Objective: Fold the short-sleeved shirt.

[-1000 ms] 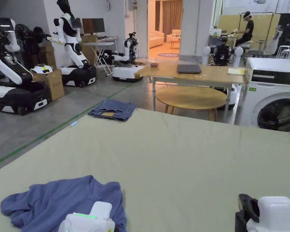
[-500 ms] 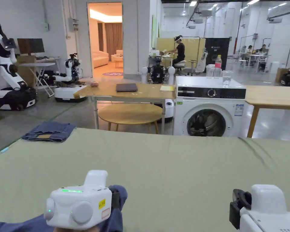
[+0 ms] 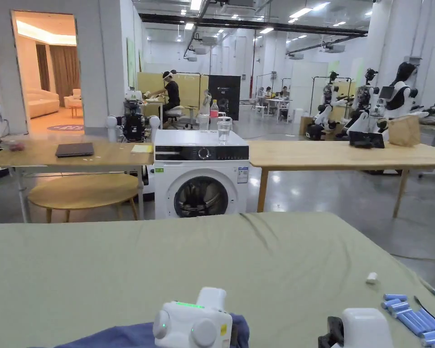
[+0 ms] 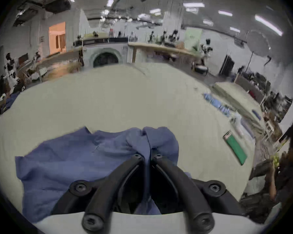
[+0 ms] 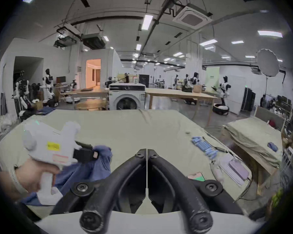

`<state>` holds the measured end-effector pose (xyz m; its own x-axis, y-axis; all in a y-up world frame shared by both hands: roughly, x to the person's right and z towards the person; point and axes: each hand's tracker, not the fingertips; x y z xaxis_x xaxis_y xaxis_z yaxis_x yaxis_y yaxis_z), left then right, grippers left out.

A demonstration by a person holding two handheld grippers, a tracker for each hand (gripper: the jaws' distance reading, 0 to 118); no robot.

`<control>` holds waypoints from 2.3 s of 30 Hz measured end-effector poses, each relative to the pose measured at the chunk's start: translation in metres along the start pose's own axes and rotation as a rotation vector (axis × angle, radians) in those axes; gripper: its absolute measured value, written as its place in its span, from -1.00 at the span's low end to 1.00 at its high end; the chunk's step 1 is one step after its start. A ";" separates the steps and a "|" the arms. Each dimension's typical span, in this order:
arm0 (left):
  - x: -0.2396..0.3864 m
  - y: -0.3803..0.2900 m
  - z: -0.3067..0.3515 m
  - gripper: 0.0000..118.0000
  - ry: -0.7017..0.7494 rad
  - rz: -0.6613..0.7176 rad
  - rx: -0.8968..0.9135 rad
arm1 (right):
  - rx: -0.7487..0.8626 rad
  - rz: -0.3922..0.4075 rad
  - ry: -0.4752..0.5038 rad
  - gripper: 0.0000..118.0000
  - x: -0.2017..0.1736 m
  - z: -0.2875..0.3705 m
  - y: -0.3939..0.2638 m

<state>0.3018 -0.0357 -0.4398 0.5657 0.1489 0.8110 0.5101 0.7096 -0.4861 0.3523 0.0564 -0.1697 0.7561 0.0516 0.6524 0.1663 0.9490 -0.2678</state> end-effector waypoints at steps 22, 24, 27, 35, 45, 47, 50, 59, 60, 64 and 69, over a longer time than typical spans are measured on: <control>-0.152 -0.150 0.344 -0.67 0.477 0.022 0.440 | 0.013 0.000 0.251 -1.00 -0.117 0.020 -0.021; -0.176 -0.159 0.352 -1.00 0.511 0.073 0.375 | 0.008 0.009 0.267 -1.00 -0.128 0.023 -0.025; -0.226 -0.163 0.353 -1.00 0.529 0.172 0.269 | -0.001 0.035 0.280 -1.00 -0.133 0.027 -0.029; -0.334 -0.219 0.266 -0.87 0.442 0.408 -0.066 | -0.045 0.046 0.247 -1.00 -0.120 0.010 -0.036; -0.331 -0.242 0.214 0.83 0.501 0.359 -0.169 | -0.131 0.035 0.176 -1.00 -0.084 -0.025 -0.058; -0.332 -0.244 0.211 0.08 0.518 0.343 -0.185 | -0.171 0.050 0.135 -1.00 -0.074 -0.036 -0.070; -0.321 -0.243 0.216 -0.66 0.471 0.296 -0.184 | -0.225 0.063 0.106 -1.00 -0.056 -0.055 -0.086; -0.291 -0.200 0.243 -1.00 0.490 0.268 -0.066 | -0.344 0.114 0.232 1.00 -0.051 -0.115 -0.113; -0.290 -0.198 0.241 -1.00 0.493 0.264 -0.069 | -0.363 0.148 0.244 1.00 -0.056 -0.123 -0.116; -0.298 -0.196 0.234 -1.00 0.481 0.291 -0.076 | -0.434 0.246 0.273 -0.11 -0.072 -0.152 -0.125; -0.306 -0.190 0.235 -1.00 0.485 0.291 -0.067 | -0.502 0.187 0.327 -0.97 -0.060 -0.164 -0.118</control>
<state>-0.1204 -0.0538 -0.5187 0.9138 -0.0128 0.4059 0.3198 0.6388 -0.6998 0.3913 -0.1097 -0.2936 0.9426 0.0292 0.3325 0.2294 0.6671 -0.7088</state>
